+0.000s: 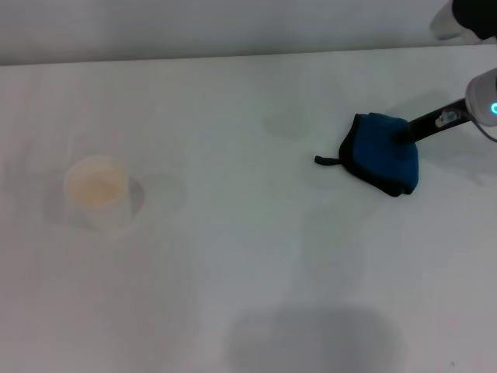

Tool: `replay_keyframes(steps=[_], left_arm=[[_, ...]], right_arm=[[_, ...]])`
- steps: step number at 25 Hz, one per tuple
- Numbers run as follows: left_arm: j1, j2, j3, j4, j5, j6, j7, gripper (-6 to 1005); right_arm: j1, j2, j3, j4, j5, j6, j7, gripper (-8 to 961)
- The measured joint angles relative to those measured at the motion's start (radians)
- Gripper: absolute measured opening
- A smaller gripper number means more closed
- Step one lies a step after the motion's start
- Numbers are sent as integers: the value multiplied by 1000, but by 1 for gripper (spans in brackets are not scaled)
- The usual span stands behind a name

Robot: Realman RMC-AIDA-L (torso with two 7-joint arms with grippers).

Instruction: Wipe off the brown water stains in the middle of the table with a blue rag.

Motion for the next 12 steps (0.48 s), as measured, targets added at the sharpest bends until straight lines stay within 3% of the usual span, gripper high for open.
replay_keyframes(steps=[8, 12], left_arm=[[-4, 0, 0, 3, 0, 12, 0, 862], [-5, 0, 0, 3, 0, 16, 0, 861]], right_arm=[[-44, 2, 37, -72, 25, -35, 5, 432], [-72, 4, 40, -108, 52, -121, 7, 443]])
